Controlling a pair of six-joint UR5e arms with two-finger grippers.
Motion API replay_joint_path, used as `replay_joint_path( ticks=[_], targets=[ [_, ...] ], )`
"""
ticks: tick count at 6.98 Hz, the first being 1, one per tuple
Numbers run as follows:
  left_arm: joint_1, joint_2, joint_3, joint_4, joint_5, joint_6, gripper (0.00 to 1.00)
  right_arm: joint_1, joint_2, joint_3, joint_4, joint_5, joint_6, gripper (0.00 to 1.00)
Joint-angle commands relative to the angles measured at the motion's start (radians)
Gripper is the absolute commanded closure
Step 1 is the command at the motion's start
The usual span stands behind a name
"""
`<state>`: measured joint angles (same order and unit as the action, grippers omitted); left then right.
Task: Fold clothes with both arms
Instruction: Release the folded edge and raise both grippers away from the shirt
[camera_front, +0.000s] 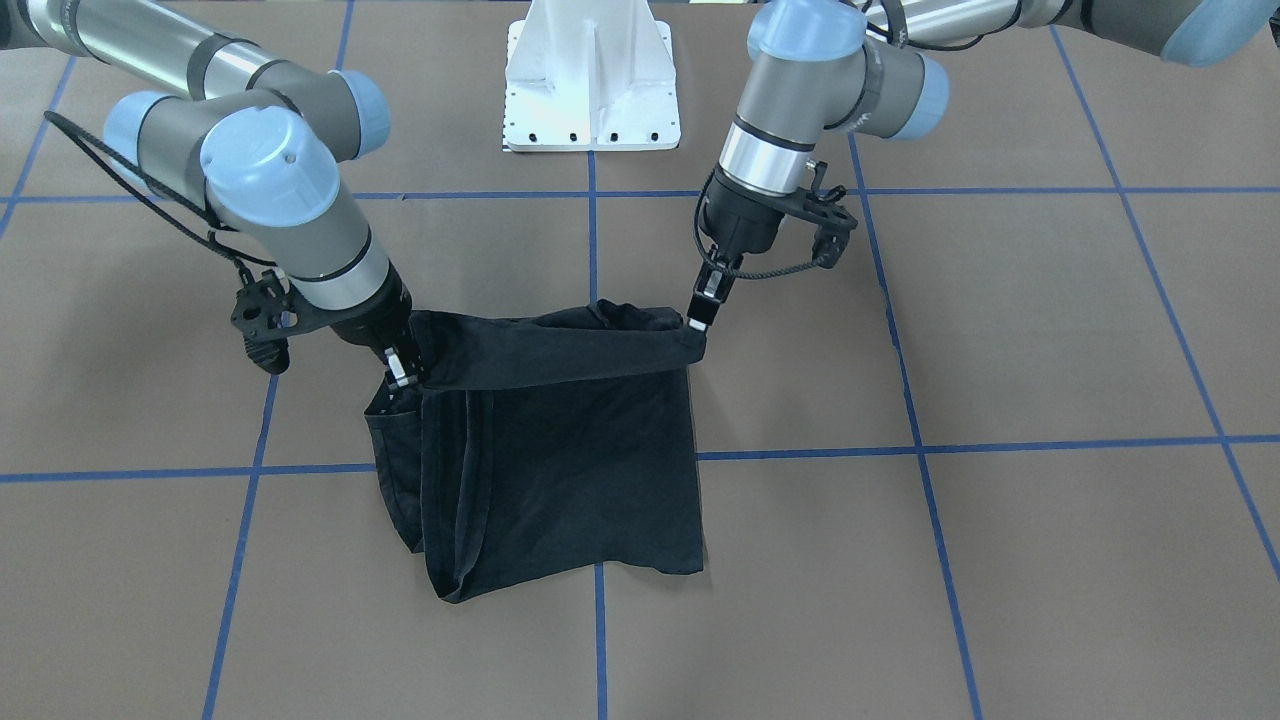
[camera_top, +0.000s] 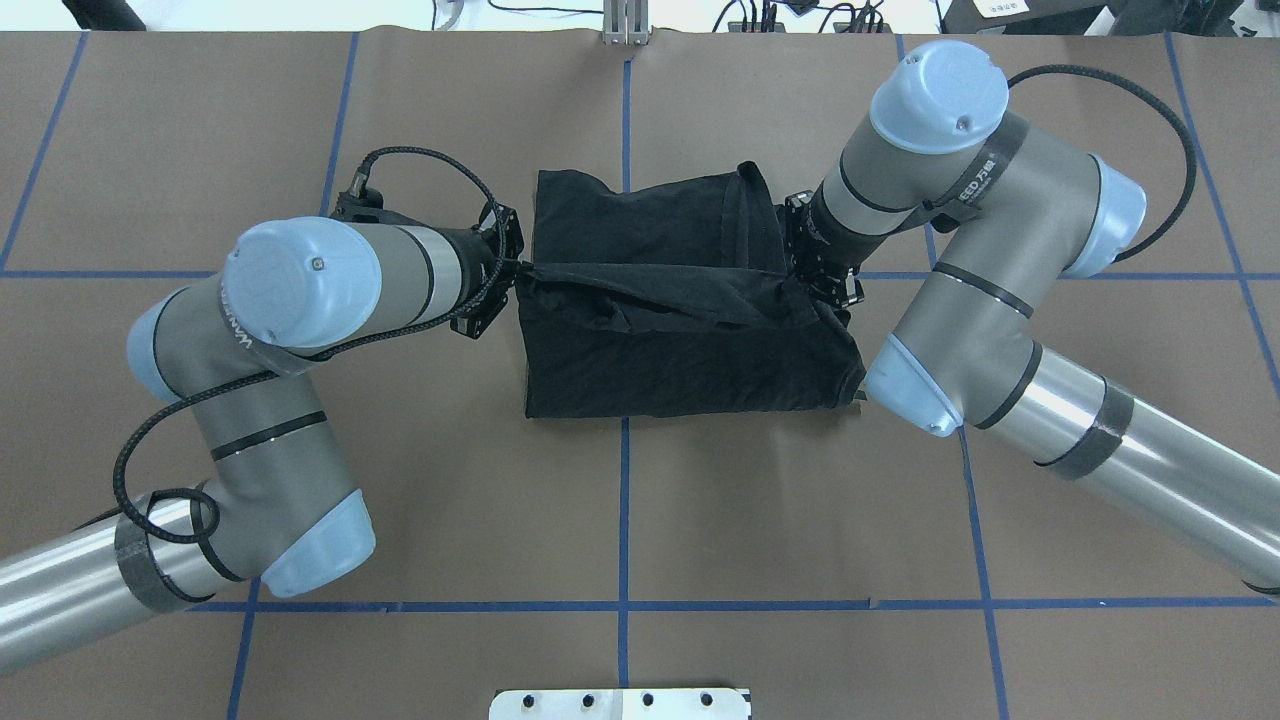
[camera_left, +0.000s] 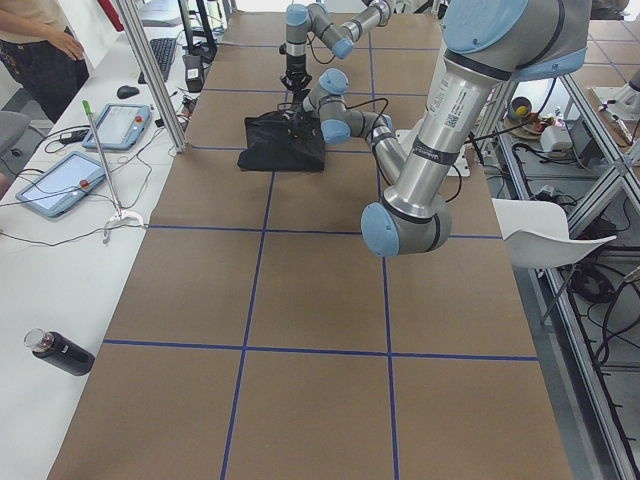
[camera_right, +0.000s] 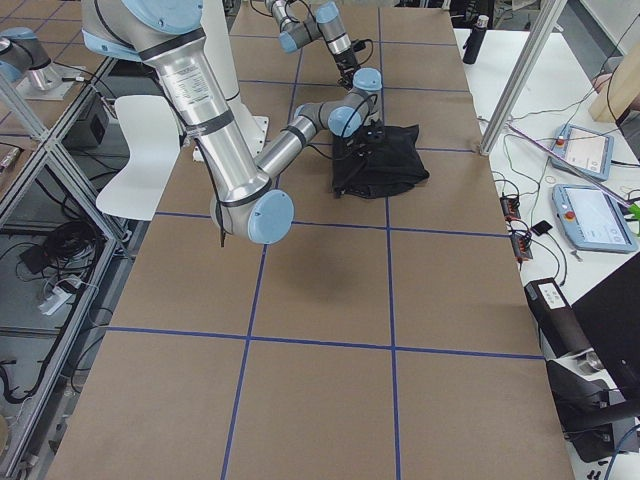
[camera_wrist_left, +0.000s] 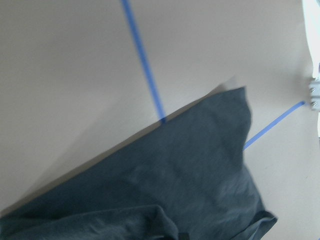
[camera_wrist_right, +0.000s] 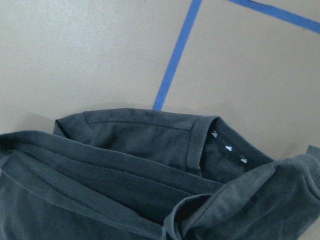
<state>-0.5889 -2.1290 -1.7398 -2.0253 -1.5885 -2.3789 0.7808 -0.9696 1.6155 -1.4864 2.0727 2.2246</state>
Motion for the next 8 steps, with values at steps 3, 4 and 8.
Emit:
replay_joint_path(
  ticks=[3, 4, 8],
  targets=[
    [-0.063, -0.103, 0.248, -0.174, -0.018, 0.017, 1.0, 0.044, 0.121, -0.285, 0.162, 0.017, -0.026, 1.0],
    [-0.083, -0.111, 0.306, -0.221, -0.019, 0.038, 1.0, 0.066, 0.162, -0.354, 0.172, 0.02, -0.06, 1.0],
    [-0.205, -0.302, 0.746, -0.423, -0.024, 0.258, 0.0, 0.156, 0.356, -0.721, 0.382, 0.045, -0.166, 0.0]
  ],
)
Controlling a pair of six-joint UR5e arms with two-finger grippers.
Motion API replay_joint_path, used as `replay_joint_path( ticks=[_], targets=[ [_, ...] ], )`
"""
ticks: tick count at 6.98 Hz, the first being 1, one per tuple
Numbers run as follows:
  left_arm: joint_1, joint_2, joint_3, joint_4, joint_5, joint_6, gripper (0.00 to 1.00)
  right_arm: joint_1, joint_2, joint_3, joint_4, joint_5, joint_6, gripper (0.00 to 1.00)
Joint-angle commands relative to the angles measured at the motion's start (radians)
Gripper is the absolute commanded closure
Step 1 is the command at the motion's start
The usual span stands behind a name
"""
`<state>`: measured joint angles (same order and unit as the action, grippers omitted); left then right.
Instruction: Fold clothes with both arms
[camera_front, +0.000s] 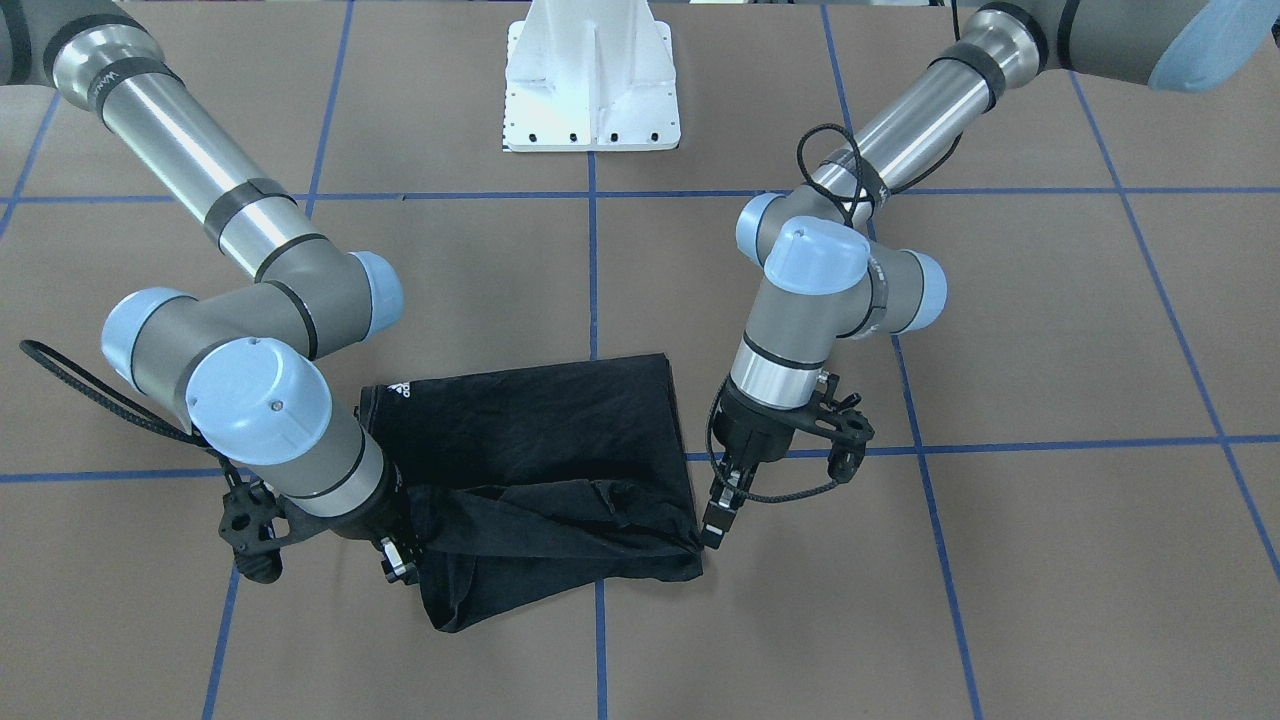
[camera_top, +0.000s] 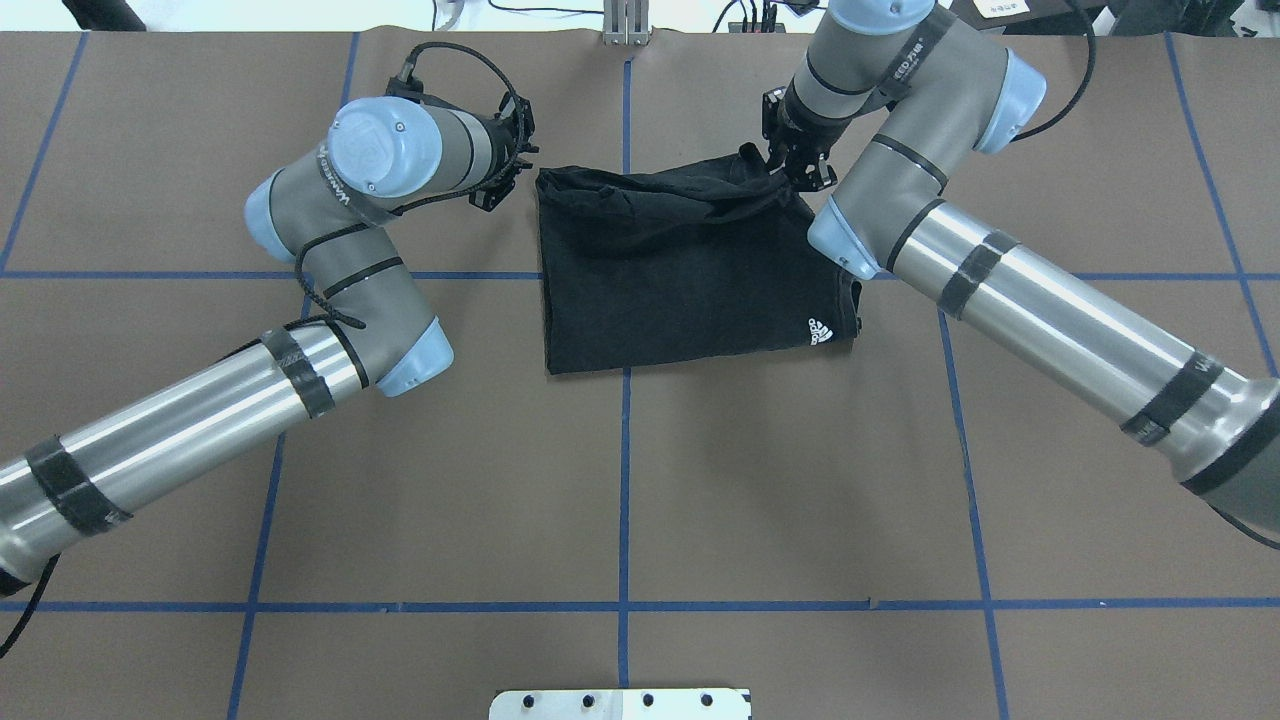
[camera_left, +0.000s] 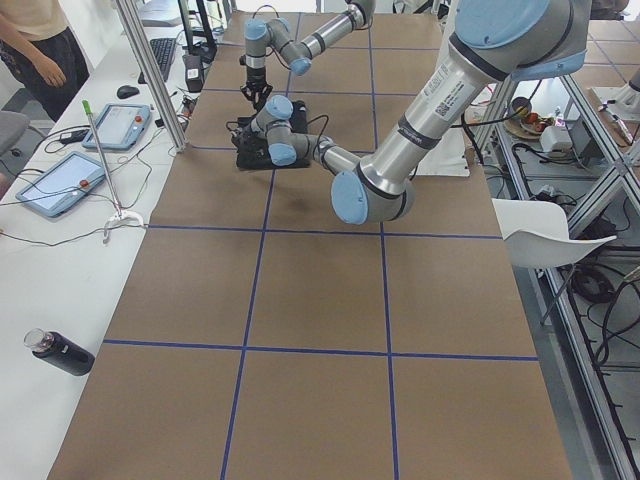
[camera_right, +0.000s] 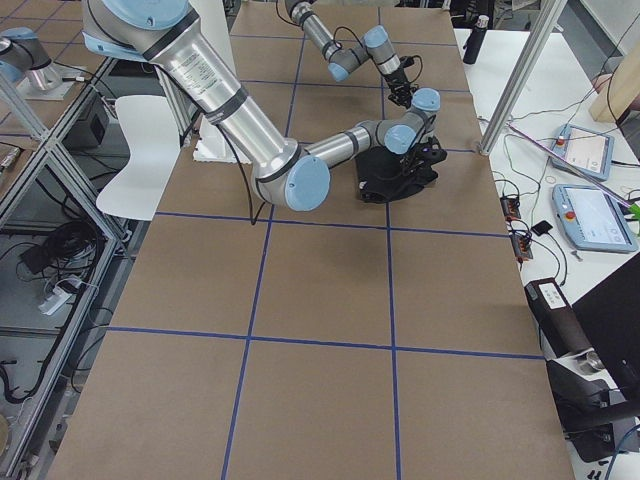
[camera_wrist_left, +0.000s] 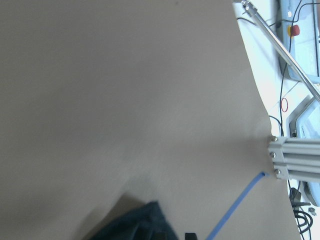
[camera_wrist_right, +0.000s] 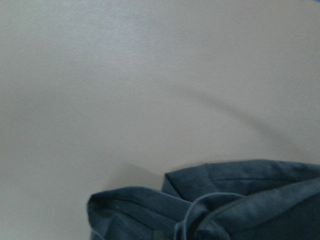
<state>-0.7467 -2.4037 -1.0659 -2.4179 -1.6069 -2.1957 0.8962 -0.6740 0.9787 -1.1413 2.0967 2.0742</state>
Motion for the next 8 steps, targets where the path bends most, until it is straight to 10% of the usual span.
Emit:
replay_joint_path(
  ticks=[1, 4, 7, 8],
  targets=[
    [-0.063, -0.023, 0.069, -0.03, -0.049, 0.077, 0.0, 0.076, 0.059, -0.084, 0.032, 0.104, -0.031, 0.0],
    [-0.075, 0.041, -0.059, -0.03, -0.127, 0.092, 0.0, -0.001, -0.052, 0.172, 0.026, 0.092, -0.069, 0.0],
    [-0.196, 0.221, -0.281, -0.03, -0.316, 0.264, 0.0, -0.223, -0.179, 0.457, 0.011, -0.186, -0.066, 0.0],
    [-0.221, 0.238, -0.282, -0.027, -0.353, 0.322, 0.0, -0.253, -0.145, 0.443, -0.052, -0.292, -0.065, 0.25]
  ],
)
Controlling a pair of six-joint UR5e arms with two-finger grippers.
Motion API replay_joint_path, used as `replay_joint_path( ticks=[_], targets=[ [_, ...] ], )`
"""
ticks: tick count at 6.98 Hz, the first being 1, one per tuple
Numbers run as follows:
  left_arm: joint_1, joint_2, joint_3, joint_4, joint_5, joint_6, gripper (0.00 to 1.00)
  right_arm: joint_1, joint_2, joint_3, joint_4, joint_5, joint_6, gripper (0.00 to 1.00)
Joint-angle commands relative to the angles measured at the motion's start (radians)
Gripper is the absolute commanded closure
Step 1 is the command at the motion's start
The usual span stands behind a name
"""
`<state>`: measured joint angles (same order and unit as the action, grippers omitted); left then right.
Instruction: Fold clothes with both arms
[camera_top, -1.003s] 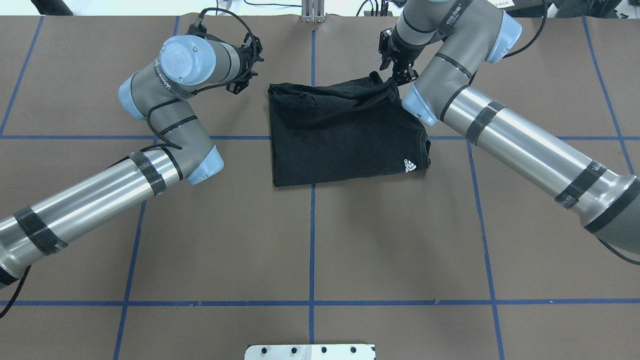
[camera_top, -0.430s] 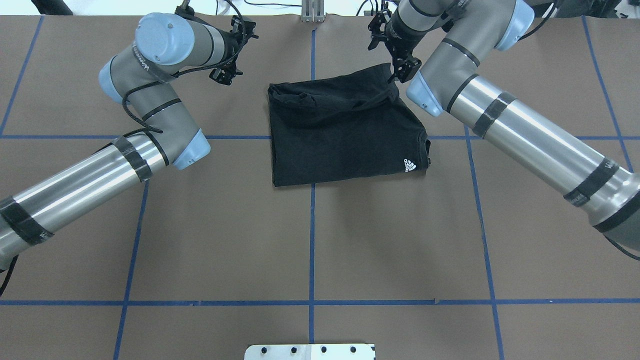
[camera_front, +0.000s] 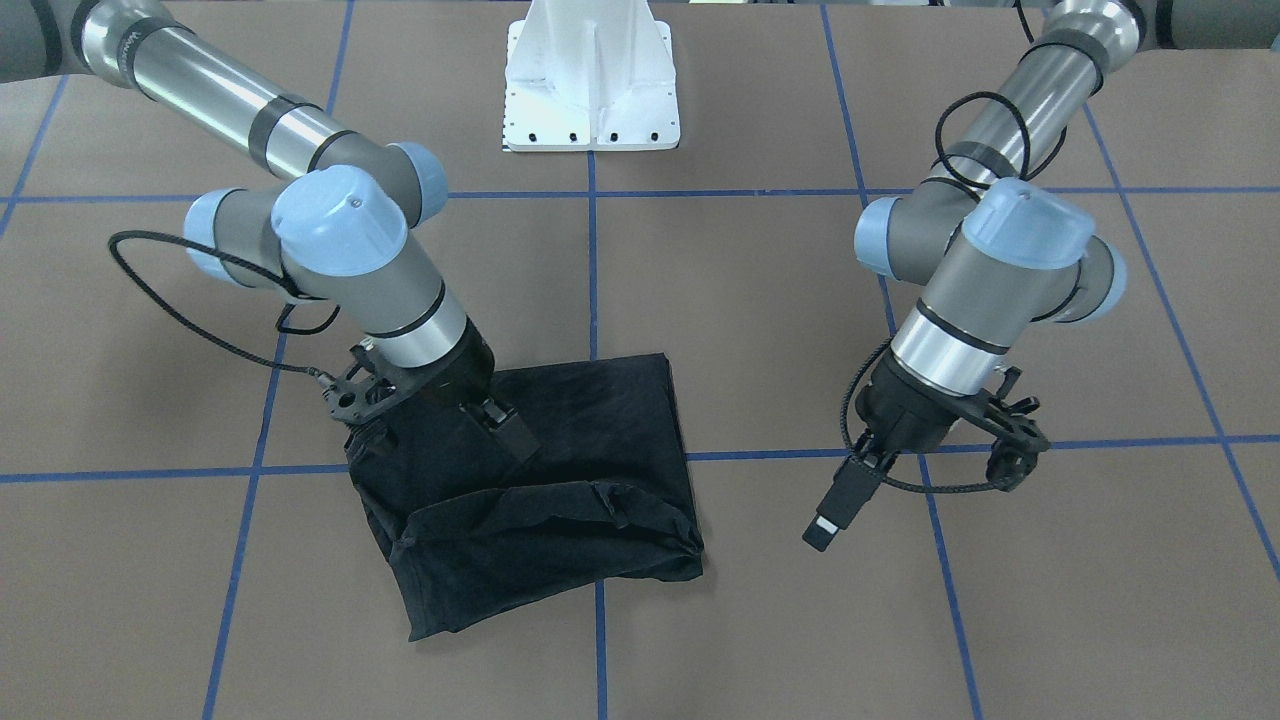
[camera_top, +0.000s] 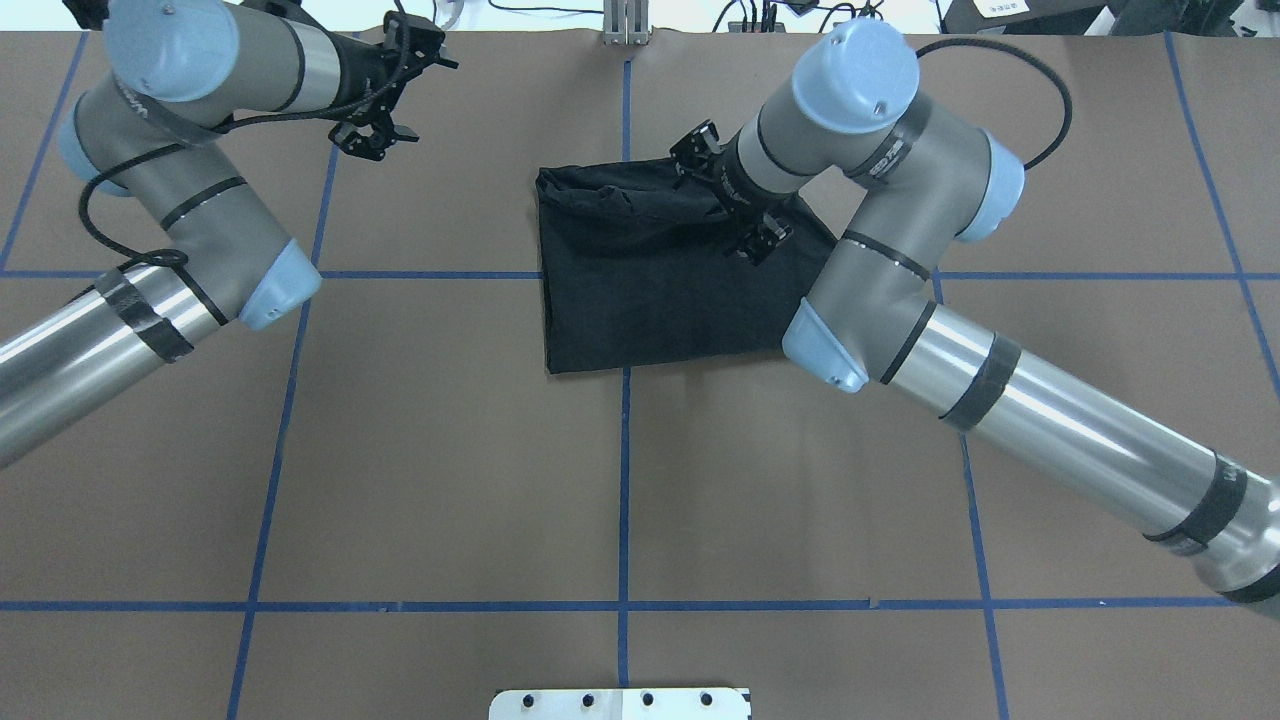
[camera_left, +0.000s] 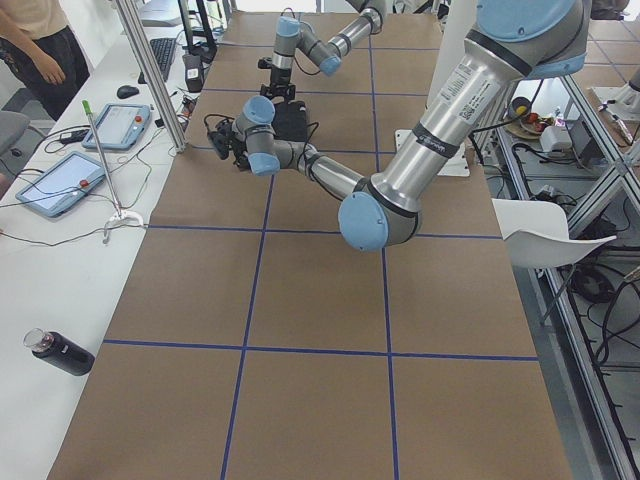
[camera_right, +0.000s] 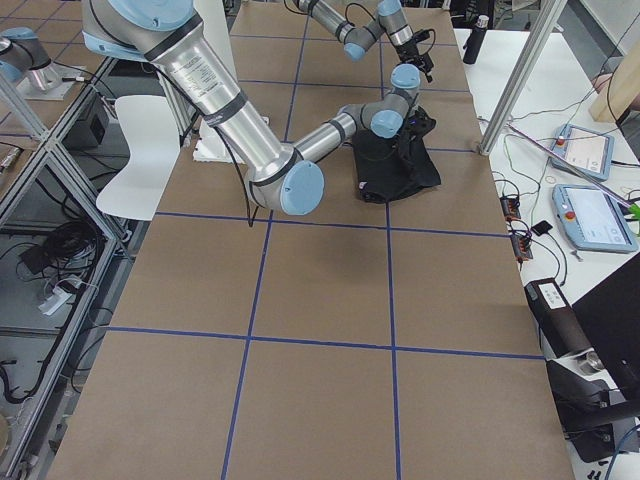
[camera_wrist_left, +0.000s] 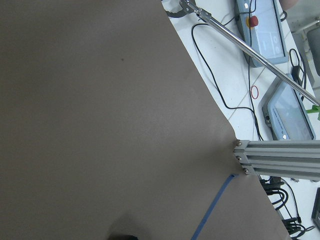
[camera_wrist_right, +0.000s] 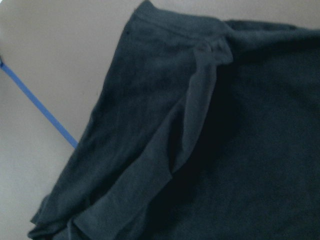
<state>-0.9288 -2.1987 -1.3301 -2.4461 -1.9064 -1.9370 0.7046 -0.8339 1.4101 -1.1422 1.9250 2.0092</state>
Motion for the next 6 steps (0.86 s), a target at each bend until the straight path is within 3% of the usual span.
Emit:
replay_joint_path(
  ticks=[1, 3, 5, 6],
  targets=[
    [-0.044, 0.04, -0.018, 0.001, -0.054, 0.069, 0.0, -0.062, 0.045, -0.012, -0.089, -0.129, 0.0, 0.99],
    [-0.042, 0.048, -0.017, -0.002, -0.054, 0.069, 0.0, -0.077, 0.189, -0.223, -0.088, -0.142, -0.012, 1.0],
    [-0.044, 0.054, -0.017, -0.004, -0.054, 0.07, 0.0, -0.076, 0.216, -0.296, -0.074, -0.203, -0.058, 1.0],
    [-0.044, 0.054, -0.017, -0.005, -0.053, 0.07, 0.0, -0.048, 0.281, -0.435, 0.05, -0.216, -0.056, 1.0]
  ],
)
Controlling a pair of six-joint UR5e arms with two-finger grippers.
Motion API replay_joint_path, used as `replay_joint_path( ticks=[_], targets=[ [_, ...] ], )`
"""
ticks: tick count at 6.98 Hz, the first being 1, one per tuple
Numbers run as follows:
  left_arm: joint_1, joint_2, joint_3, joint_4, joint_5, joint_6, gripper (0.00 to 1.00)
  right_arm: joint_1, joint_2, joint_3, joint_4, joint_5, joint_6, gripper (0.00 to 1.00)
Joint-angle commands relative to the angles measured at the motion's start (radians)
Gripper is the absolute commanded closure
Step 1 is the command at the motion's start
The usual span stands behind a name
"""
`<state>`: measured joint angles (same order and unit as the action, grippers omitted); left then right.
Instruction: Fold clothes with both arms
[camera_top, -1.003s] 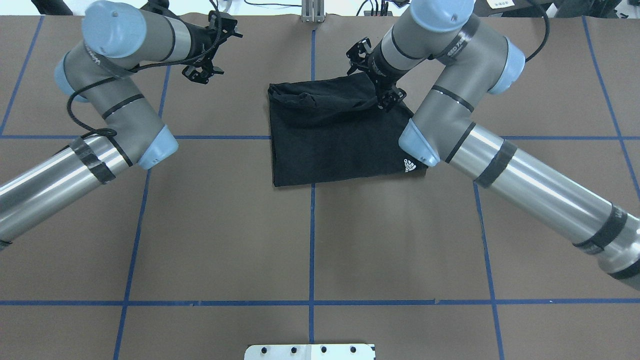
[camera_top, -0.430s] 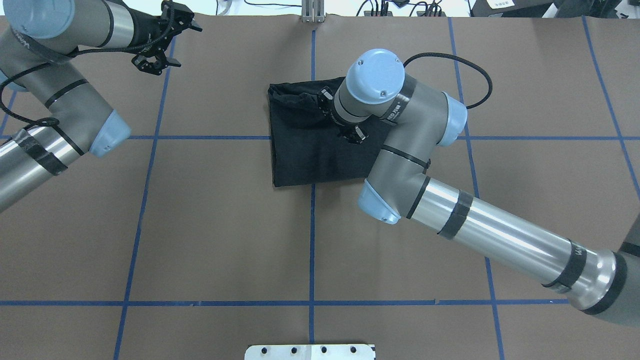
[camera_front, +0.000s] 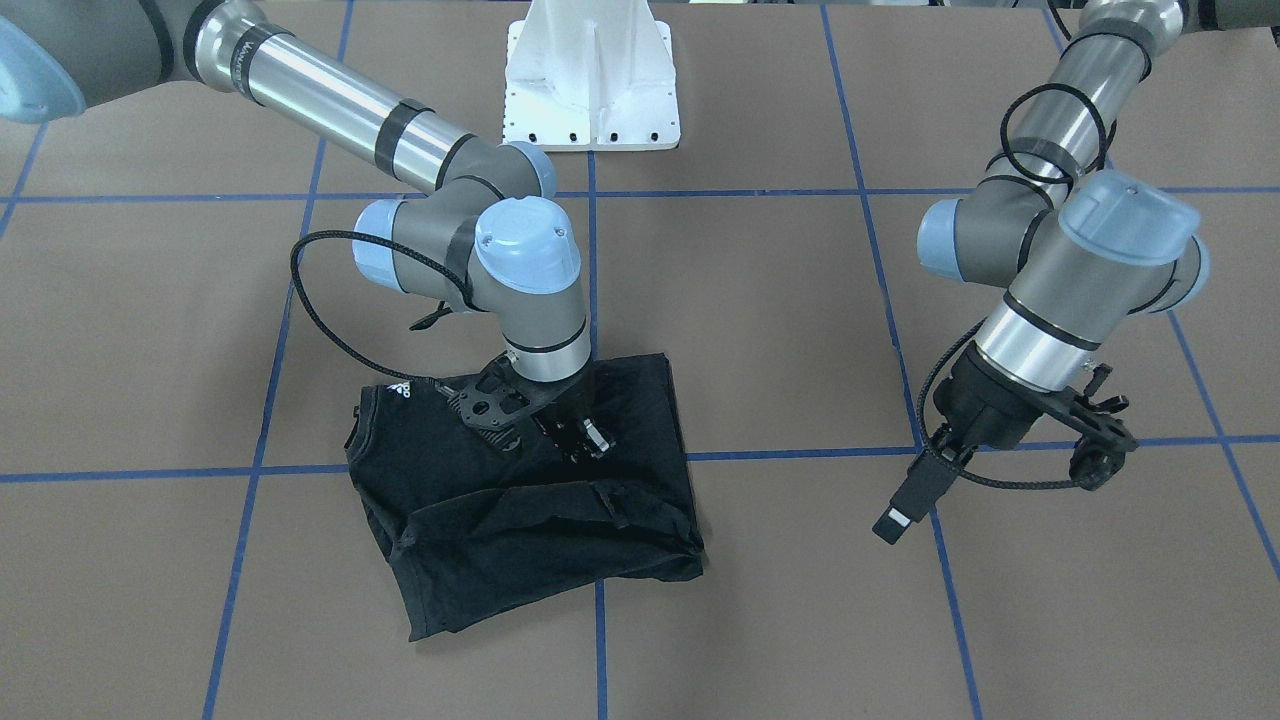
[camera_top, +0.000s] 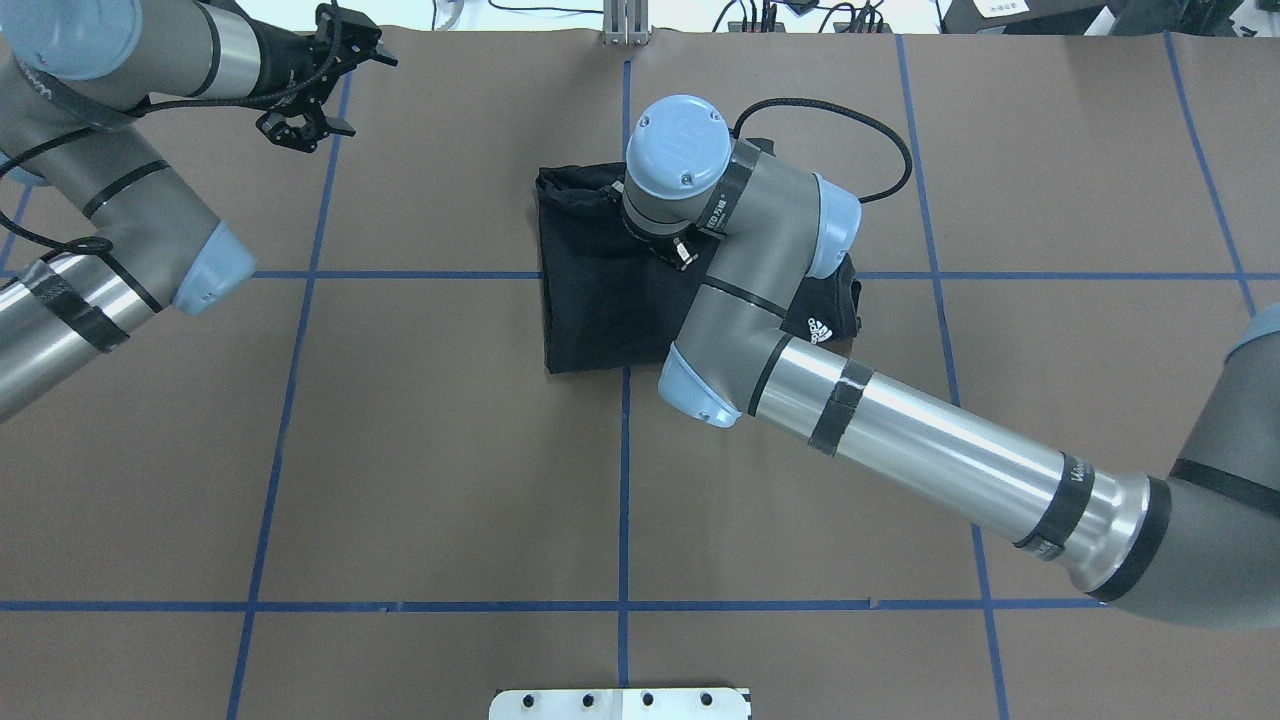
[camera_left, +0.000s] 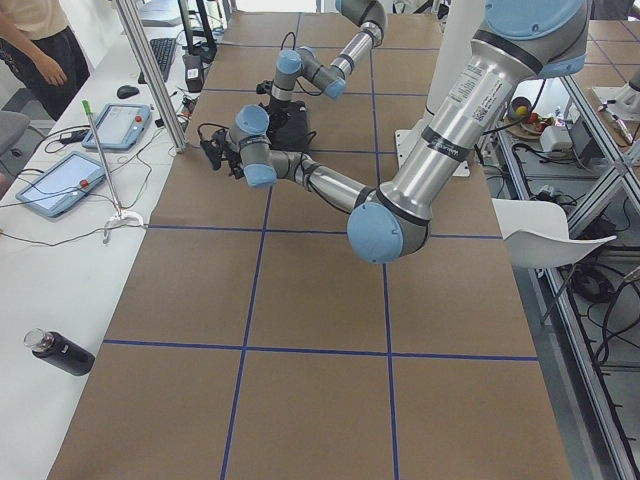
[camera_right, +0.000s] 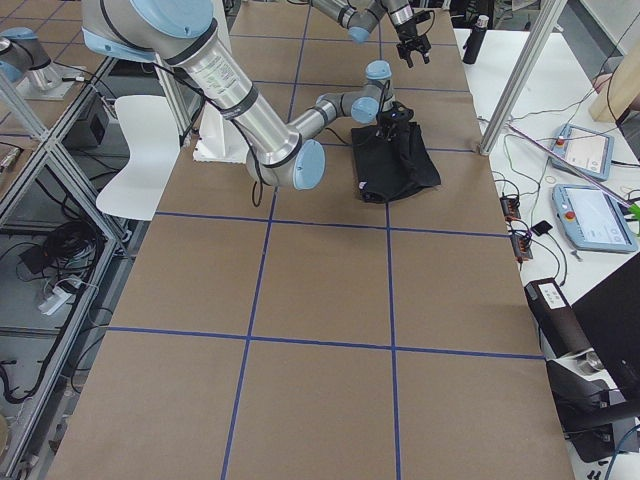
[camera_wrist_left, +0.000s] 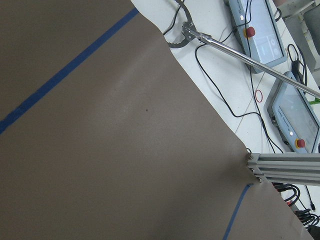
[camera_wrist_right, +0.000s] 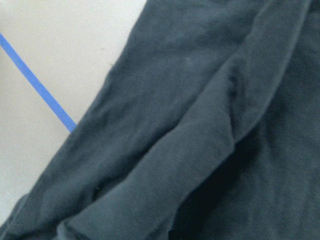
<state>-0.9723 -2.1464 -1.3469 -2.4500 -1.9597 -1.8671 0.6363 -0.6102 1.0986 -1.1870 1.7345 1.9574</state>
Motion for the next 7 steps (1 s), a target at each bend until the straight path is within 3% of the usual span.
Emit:
replay_joint_path(
  ticks=[1, 2, 3, 4, 6, 7],
  targets=[
    [0.0, 0.005, 0.003, -0.003, 0.002, 0.0, 0.0, 0.064, 0.164, -0.267, 0.134, -0.027, 0.007, 1.0],
    [0.0, 0.011, 0.003, -0.003, 0.004, 0.002, 0.0, 0.118, 0.185, -0.305, 0.148, -0.03, 0.023, 1.0],
    [0.0, 0.011, 0.003, -0.003, 0.004, 0.002, 0.0, 0.15, 0.184, -0.334, 0.155, -0.089, 0.085, 1.0],
    [0.0, 0.016, 0.002, -0.003, 0.005, 0.002, 0.0, 0.205, 0.161, -0.324, 0.152, -0.082, 0.099, 1.0],
    [-0.009, 0.016, -0.003, 0.003, 0.001, 0.011, 0.0, 0.294, -0.06, -0.075, 0.142, 0.113, -0.114, 1.0],
    [-0.017, 0.02, -0.02, 0.006, -0.001, 0.087, 0.0, 0.369, -0.142, -0.01, 0.141, 0.235, -0.215, 1.0]
  ],
)
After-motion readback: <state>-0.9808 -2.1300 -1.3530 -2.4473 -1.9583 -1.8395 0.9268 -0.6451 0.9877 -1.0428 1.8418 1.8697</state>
